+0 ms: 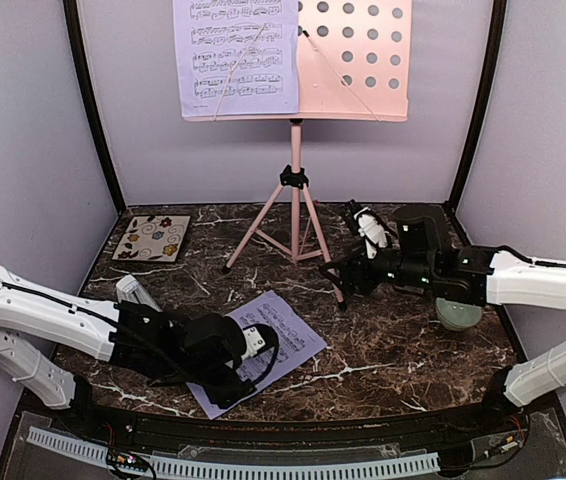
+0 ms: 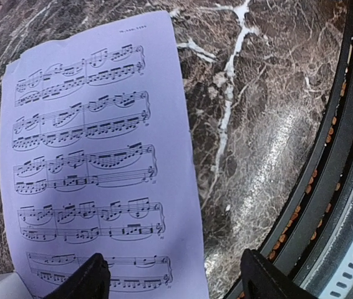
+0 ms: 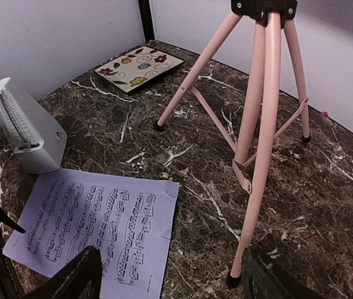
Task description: Set up the instrument practice props
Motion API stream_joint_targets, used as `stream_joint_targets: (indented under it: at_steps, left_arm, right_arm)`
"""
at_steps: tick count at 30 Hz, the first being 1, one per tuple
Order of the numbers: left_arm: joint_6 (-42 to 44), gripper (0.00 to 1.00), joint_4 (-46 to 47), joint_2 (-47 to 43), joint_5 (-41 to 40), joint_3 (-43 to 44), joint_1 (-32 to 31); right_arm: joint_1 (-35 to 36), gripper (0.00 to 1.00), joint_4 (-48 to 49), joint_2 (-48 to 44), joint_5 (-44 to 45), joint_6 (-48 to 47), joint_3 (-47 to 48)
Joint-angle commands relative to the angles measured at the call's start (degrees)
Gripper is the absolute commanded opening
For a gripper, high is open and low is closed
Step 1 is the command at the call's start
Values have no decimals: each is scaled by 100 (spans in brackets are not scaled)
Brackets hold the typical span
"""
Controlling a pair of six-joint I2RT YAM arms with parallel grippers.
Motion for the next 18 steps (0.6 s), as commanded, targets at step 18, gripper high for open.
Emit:
stream_joint_targets:
  at_steps: [18]
  left_arm:
    - [-534,68,-1923,2984,-2051,2337,-803]
  right_arm:
    - [32,75,404,449,180,145,34]
